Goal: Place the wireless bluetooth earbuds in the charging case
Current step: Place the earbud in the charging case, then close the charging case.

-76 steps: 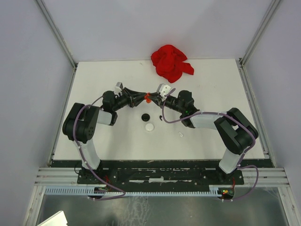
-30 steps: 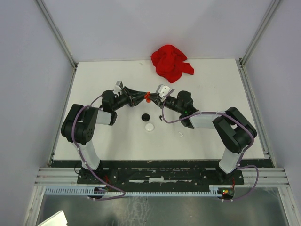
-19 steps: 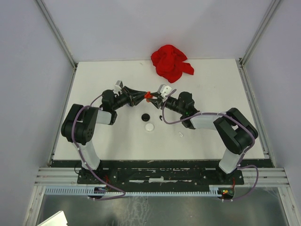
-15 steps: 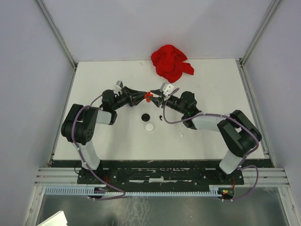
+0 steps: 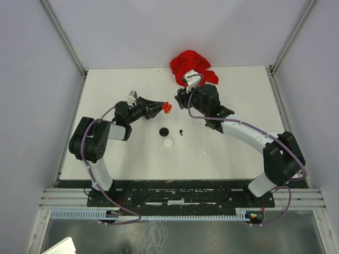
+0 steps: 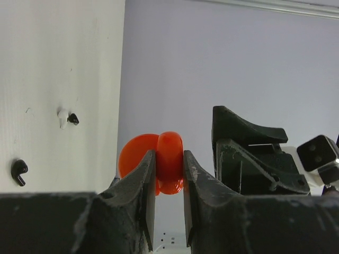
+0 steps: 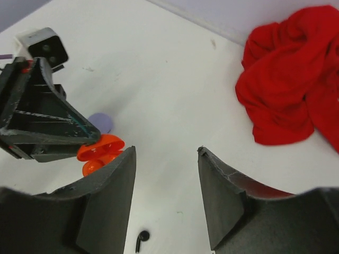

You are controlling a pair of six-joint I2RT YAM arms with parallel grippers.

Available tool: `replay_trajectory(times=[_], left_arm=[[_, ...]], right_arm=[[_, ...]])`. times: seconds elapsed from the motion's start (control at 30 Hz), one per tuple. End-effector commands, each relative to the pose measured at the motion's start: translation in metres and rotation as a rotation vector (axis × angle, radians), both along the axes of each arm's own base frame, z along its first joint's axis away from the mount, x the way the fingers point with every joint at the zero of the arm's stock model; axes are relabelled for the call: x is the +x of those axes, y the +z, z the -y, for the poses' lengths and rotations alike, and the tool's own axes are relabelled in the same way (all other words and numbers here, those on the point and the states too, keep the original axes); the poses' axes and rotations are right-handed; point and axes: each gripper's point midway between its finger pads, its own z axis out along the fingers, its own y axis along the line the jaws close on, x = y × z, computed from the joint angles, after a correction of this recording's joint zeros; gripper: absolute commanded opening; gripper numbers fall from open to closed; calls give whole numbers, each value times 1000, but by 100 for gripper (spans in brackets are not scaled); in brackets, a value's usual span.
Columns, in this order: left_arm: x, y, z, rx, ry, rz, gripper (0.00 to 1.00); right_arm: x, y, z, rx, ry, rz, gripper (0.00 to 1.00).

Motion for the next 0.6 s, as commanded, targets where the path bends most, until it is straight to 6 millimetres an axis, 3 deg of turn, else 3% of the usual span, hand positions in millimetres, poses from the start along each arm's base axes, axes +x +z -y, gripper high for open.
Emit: replay_trajectory(times=[0.0, 0.13, 0.23, 0.43, 0.57], left_arm=[[9, 24, -13, -50, 108, 100, 3], [15, 28, -26, -162, 229, 35, 3], [24, 27, -31, -208, 326, -26, 3], [30, 29, -13, -232, 400, -140, 3], [29, 25, -5, -235, 422, -208, 3]], right_arm=[[-3, -30, 31, -128, -178, -261, 59], [-8, -48, 32, -101, -203, -292, 64], [-11, -59, 28, -112, -203, -253, 76], [-18, -73, -2, -176, -109, -142, 93], [-15, -76, -17, -124, -74, -84, 95]])
